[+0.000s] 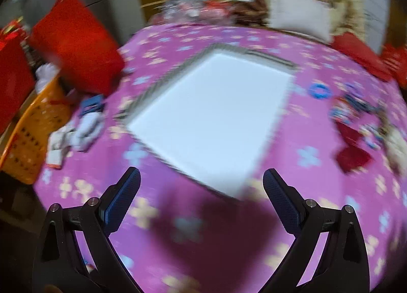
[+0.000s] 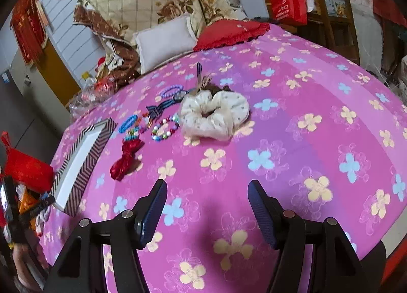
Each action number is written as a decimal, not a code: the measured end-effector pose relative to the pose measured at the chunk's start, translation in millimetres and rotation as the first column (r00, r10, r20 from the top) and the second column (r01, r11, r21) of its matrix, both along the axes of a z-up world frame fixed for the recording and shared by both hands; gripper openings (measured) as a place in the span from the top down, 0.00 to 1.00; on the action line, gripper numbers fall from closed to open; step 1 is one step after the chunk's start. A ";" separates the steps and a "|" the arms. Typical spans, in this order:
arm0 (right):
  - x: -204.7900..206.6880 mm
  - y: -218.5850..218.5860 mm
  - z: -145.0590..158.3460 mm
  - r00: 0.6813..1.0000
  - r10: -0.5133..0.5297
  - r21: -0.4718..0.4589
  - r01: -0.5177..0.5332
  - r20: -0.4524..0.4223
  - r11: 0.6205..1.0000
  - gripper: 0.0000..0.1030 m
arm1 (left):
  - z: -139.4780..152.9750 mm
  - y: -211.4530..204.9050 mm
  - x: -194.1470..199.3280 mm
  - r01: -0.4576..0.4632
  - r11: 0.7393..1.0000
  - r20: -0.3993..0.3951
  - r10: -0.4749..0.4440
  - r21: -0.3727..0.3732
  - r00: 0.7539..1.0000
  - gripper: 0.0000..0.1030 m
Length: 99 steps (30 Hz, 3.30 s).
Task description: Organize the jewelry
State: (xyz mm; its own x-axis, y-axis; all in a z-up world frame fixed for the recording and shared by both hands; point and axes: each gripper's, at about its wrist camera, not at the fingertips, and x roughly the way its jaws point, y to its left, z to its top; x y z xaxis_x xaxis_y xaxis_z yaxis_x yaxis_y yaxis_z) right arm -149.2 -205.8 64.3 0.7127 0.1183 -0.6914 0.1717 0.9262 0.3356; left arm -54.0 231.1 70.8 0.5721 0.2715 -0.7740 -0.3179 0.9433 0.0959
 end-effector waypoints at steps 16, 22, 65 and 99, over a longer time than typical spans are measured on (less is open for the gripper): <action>4.0 19.5 -12.1 0.999 0.019 -0.074 -0.022 -0.039 0.997 0.38 | -43.3 87.6 36.5 -0.220 0.931 -0.148 0.183 -0.292 0.972 0.84; 5.8 26.1 -17.0 0.998 0.039 -0.092 -0.042 -0.042 0.995 0.38 | -39.4 68.6 17.1 -0.296 0.903 -0.169 0.254 -0.311 0.952 0.84; -73.1 32.7 49.2 0.981 0.039 -0.299 0.020 0.191 0.954 0.25 | 134.2 -66.6 -182.7 -0.022 0.994 0.467 -0.030 0.105 0.884 0.20; 122.4 23.5 -4.6 0.972 0.207 -0.338 -0.232 -0.109 0.912 0.35 | 7.0 -162.1 50.7 0.406 0.896 -0.042 -0.419 -0.177 0.907 0.20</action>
State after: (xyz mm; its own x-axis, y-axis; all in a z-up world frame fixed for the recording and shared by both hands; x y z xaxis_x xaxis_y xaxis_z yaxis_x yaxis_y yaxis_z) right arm -26.9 -182.2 59.7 0.6449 0.0111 -0.7642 -0.0381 0.9991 -0.0176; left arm -3.3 68.9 77.8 0.5427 -0.1074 -0.8330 0.1056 0.9926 -0.0592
